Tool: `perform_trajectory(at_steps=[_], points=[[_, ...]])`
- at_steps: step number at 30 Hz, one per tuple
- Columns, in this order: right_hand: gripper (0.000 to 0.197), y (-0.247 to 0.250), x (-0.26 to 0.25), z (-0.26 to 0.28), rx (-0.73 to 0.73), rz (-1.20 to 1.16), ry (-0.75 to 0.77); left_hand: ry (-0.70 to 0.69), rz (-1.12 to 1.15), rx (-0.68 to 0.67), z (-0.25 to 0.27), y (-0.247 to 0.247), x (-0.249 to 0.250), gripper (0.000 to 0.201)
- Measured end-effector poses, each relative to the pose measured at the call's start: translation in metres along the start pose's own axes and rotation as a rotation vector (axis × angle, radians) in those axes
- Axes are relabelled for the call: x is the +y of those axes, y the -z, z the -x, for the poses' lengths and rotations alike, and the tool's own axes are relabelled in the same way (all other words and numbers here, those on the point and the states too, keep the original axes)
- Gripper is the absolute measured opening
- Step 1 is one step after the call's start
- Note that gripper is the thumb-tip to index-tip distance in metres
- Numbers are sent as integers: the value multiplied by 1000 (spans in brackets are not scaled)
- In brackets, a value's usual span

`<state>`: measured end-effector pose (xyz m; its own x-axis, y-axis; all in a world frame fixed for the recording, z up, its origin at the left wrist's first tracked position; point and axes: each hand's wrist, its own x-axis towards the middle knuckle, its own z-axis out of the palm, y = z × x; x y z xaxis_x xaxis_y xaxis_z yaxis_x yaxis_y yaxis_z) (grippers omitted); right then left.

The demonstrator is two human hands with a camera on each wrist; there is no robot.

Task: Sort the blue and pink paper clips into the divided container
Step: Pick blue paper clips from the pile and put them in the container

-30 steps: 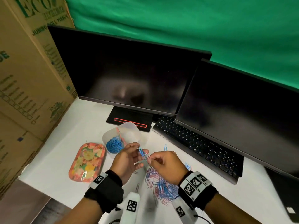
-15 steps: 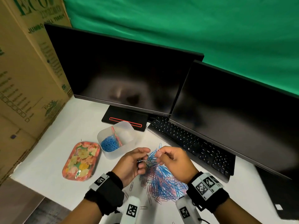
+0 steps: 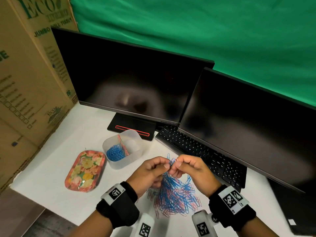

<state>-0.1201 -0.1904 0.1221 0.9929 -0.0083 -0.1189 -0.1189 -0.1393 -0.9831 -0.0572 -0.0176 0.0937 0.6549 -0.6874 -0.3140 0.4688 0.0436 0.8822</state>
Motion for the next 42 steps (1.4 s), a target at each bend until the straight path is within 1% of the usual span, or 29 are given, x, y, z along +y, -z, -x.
perform_trajectory(at_steps=[3,7,10,14,17,19,22,25,29,31,33,35,37,39,42], points=[[26,3,-5,4,29,-32,9,-38,-26,-1,4,-2,6,6],[26,8,-7,6,83,8,12,-113,-129,91,8,-2,18,8],[21,10,-8,5,91,71,12,-170,-184,147,6,1,24,11],[22,11,-11,3,73,184,-1,-207,-212,139,4,1,34,13],[23,11,-12,0,14,227,-31,-222,-210,106,3,-1,40,11],[20,10,-13,-3,-44,188,-50,-229,-195,48,1,-2,44,10],[18,10,-12,-9,-96,130,-98,-222,-205,1,-1,-3,47,16],[19,12,-11,-12,-147,153,-139,-204,-235,-11,-1,0,48,19],[17,13,-9,-16,-200,186,-156,-151,-193,-2,-2,6,45,20],[17,14,-9,-17,-232,220,-172,-127,-220,11,-2,6,42,16],[18,13,-9,-17,-269,255,-219,-124,-276,5,-2,8,37,17],[21,14,-10,-17,-315,216,-280,-141,-345,-21,-4,10,33,18],[16,15,-13,-17,-363,156,-306,-158,-383,-50,-4,10,34,15],[14,15,-17,-15,-368,143,-276,-156,-357,-67,-5,11,37,11],[25,13,-18,-10,-275,290,-116,-96,-258,-60,-6,14,41,11]])
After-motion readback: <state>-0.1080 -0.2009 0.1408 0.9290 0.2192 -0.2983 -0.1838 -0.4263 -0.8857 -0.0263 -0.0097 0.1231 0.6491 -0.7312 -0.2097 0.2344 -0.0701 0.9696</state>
